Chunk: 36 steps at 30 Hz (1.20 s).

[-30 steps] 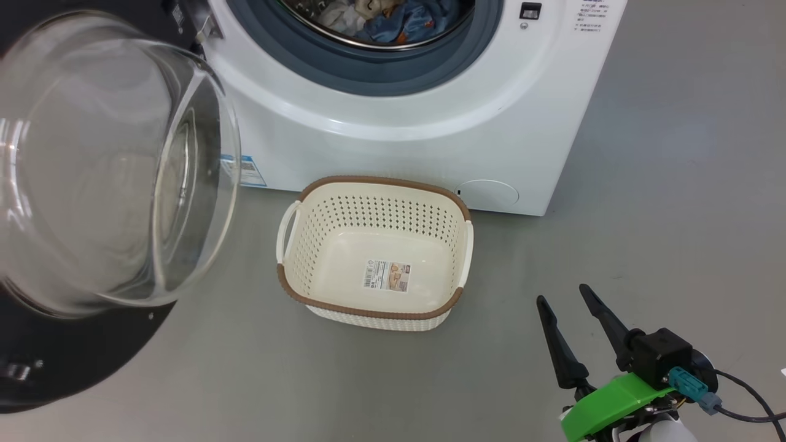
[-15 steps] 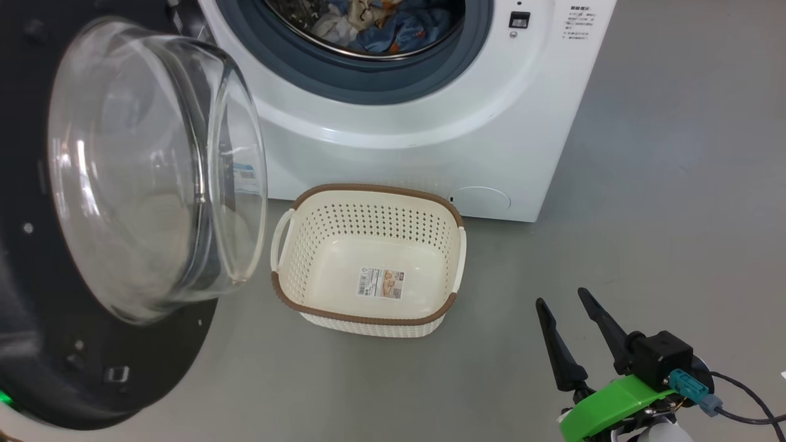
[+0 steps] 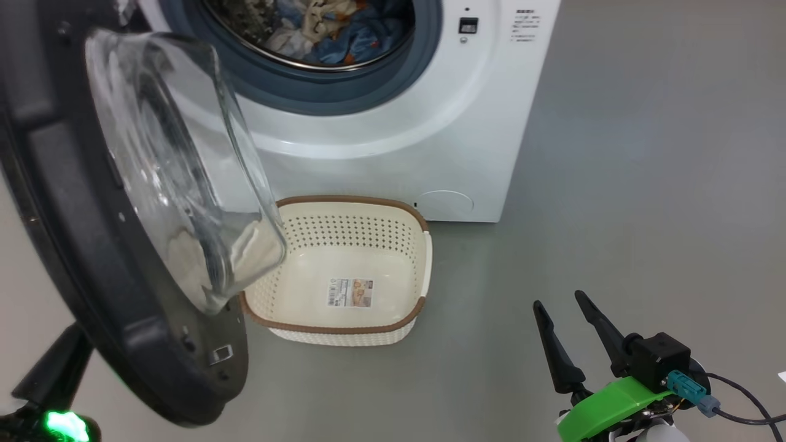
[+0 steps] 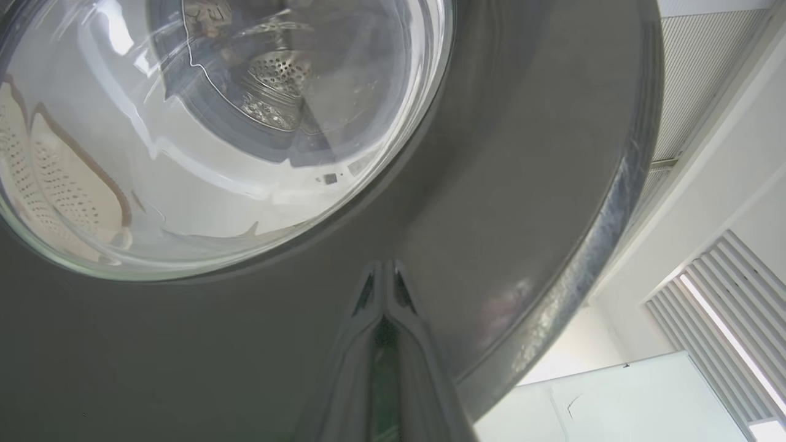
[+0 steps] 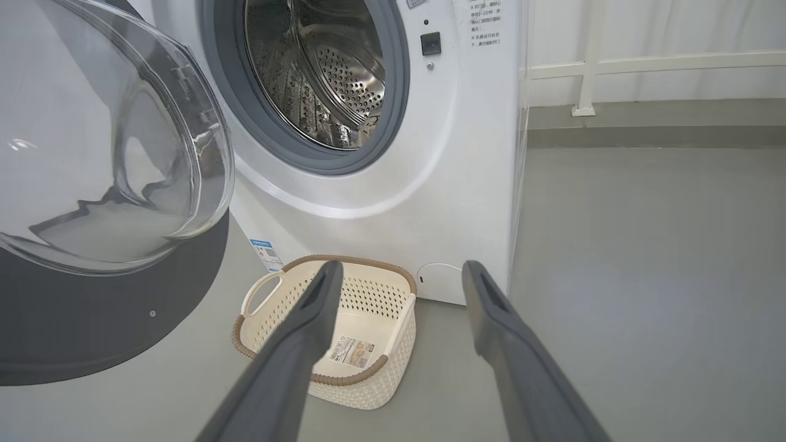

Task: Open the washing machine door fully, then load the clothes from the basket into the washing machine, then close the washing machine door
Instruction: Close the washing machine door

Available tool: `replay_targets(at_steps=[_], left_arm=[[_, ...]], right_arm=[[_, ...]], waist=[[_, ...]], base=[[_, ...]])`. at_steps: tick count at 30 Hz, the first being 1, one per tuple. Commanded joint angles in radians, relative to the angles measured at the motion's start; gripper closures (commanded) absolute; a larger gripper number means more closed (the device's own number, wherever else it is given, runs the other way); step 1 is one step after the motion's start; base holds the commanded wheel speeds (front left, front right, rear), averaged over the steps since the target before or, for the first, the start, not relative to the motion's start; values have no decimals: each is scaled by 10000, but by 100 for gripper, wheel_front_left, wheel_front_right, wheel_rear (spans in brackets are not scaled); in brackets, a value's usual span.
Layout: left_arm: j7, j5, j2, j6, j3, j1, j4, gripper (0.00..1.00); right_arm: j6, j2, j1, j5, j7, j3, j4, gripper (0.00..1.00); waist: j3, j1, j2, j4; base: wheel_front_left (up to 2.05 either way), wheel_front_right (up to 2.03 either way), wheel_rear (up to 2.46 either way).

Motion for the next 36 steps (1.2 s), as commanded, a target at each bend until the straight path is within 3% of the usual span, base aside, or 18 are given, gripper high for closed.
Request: replay_targets(at_steps=[1, 21, 29, 36], left_arm=[[116, 107, 152, -198, 74, -48, -398, 100], [-1844, 413, -104, -529, -2511, -1464, -77, 100], [-2770, 1263, -94, -541, -2659, -2833, 618, 100], [-3232, 1528, -61, -543, -2457, -3675, 1299, 100]], right_arm=[[16, 19, -242, 64, -119, 283, -241, 0], [16, 19, -317, 456, -127, 244, -526, 0], [16, 19, -389, 699, -127, 260, -689, 0], [16, 19, -425, 803, -127, 174, -777, 0]], waist=[[-4, 0, 0, -282], [494, 0, 0, -2674], [973, 0, 0, -3510], [1241, 0, 0, -3838]], base=[[0, 0, 0], [0, 0, 0], [0, 0, 0], [0, 0, 0]])
